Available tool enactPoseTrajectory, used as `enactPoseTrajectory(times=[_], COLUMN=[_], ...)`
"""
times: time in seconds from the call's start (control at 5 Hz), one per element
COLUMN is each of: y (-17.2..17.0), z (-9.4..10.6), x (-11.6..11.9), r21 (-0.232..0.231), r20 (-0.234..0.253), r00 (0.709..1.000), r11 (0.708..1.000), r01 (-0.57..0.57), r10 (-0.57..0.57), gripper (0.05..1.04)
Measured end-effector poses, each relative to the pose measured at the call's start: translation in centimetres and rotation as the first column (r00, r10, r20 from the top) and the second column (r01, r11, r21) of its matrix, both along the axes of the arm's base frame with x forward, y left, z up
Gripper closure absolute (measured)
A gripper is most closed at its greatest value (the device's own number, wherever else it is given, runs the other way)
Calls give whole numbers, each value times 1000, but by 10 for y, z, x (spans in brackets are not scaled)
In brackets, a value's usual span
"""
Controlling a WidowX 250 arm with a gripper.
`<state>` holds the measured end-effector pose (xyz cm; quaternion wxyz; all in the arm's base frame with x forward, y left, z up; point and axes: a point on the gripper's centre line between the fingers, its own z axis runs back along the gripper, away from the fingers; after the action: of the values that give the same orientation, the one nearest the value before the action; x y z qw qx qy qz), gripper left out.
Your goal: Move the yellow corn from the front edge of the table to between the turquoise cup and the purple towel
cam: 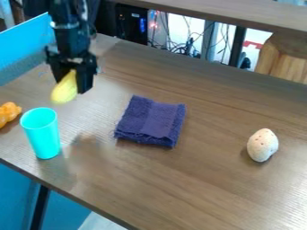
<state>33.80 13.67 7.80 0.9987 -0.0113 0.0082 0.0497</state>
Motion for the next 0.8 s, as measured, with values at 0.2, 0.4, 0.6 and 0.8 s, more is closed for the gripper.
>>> enactPoseTrajectory(times=[0.2, 0.4, 0.6, 0.8], y=[5, 8, 13, 14], z=[-19, -30, -39, -46], x=[9, 16, 23, 22], r21=[12, 9, 12, 15], r20=[-15, -24, -49, -70], r00=[1000, 999, 998, 997], r11=[1000, 999, 999, 999], r01=[-26, -37, -38, -34], r10=[26, 37, 38, 35], gripper=[392, 392, 392, 392])
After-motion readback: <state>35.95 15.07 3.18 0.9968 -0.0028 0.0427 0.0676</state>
